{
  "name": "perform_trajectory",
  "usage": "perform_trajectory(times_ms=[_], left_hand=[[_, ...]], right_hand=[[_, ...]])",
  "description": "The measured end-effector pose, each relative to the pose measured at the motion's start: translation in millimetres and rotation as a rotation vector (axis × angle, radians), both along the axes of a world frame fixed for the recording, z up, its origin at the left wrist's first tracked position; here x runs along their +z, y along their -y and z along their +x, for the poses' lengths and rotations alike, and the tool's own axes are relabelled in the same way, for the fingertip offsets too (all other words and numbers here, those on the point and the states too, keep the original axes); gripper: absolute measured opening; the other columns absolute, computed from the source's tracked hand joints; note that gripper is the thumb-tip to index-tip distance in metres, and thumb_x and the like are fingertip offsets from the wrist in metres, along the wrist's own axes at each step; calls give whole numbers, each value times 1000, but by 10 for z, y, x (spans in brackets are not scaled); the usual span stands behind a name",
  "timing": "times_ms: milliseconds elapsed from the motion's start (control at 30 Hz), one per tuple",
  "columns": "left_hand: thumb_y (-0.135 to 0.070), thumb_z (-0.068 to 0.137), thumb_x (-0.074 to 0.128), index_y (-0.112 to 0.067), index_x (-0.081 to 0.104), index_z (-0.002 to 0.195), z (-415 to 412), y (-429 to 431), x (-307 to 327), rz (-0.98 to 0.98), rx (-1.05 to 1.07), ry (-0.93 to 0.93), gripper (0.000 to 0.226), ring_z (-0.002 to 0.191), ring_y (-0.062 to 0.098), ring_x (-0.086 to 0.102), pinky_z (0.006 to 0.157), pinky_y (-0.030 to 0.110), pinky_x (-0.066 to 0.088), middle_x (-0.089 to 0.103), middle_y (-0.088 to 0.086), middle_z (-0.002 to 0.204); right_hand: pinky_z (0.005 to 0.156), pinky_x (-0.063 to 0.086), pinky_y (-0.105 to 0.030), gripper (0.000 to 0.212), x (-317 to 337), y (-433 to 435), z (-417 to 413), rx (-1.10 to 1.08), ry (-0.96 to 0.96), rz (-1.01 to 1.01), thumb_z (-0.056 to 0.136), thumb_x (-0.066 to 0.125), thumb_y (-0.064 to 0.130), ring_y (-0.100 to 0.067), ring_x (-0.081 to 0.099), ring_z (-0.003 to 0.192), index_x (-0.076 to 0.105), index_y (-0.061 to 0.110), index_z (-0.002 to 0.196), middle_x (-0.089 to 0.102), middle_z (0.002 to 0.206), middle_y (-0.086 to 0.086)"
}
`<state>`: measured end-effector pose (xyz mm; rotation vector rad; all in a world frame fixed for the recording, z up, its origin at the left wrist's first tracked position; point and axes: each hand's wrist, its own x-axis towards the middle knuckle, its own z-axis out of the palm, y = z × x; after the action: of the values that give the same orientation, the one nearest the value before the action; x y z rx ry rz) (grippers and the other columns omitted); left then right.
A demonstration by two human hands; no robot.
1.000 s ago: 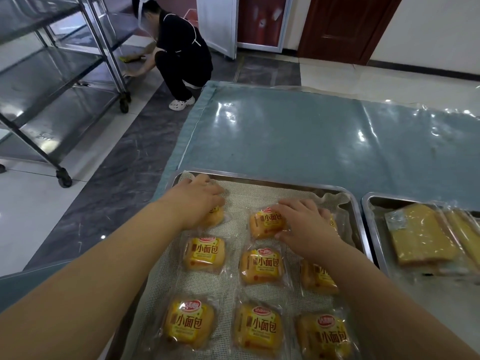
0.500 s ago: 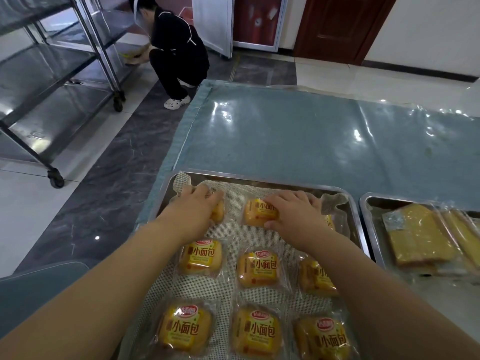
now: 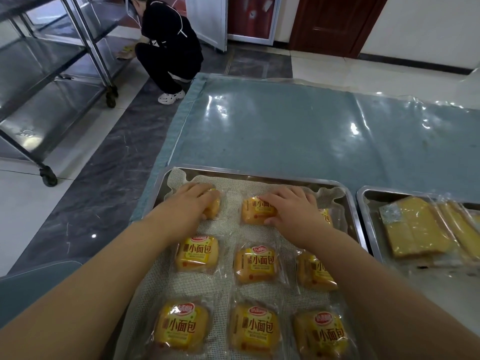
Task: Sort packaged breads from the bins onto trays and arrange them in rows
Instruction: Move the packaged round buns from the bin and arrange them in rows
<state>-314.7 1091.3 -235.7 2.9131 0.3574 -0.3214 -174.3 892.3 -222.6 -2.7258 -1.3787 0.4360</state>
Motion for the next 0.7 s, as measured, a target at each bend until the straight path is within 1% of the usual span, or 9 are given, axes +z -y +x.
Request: perform_trajectory(times_ms=[100, 200, 333, 433, 533, 600, 700], left_hand=[[-18, 93, 55, -30, 26, 146, -6, -2, 4, -40, 32, 23, 61, 140, 20, 14, 113, 46, 29, 16, -3, 153], [-20, 94, 52, -31, 24, 146, -24, 27, 18, -70, 62, 14, 59, 140, 20, 12, 114, 41, 26, 15, -3, 152], [-36, 91, 56, -33, 27, 144, -68, 94, 103, -82, 92, 25, 61, 140, 22, 9, 114, 45, 26, 15, -4, 152], [-44, 89, 55, -33, 37, 140, -63, 242, 216, -32, 106, 132, 55, 139, 21, 12, 112, 45, 27, 24, -5, 150], [-44, 90, 53, -32, 42, 137, 3, 444, 281, -12, 71, 210, 49, 136, 17, 19, 111, 39, 24, 34, -8, 144], [-44, 90, 54, -32, 42, 137, 90, 557, 273, -42, 50, 222, 51, 134, 17, 21, 112, 37, 21, 36, -9, 143], [-44, 90, 55, -32, 35, 141, 262, 701, 235, -87, 38, 189, 56, 135, 17, 19, 111, 33, 21, 32, -8, 145]], right_hand=[[114, 11, -46, 56, -1, 5, 12, -7, 3, -6, 93, 53, 42, -20, 21, 139, 31, 39, 144, 34, 147, 9], [114, 12, -47, 57, 0, -2, -3, -15, -10, -16, 92, 55, 41, -20, 21, 138, 31, 38, 144, 33, 147, 9], [114, 14, -47, 59, 54, 34, -40, -39, -30, 20, 90, 57, 43, -20, 22, 139, 32, 37, 143, 34, 147, 9], [114, 16, -45, 58, 126, 162, -52, -85, 2, 74, 91, 56, 43, -19, 23, 139, 34, 34, 143, 35, 148, 9], [114, 18, -45, 59, 173, 372, -18, -137, 52, 82, 91, 55, 44, -19, 23, 138, 33, 32, 144, 34, 148, 7], [115, 16, -45, 63, 200, 523, 49, -169, 55, 30, 91, 54, 46, -21, 20, 140, 28, 31, 146, 31, 150, 5], [116, 13, -48, 81, 227, 695, 190, -187, -21, -79, 86, 59, 45, -24, 13, 144, 14, 31, 151, 23, 154, 2]])
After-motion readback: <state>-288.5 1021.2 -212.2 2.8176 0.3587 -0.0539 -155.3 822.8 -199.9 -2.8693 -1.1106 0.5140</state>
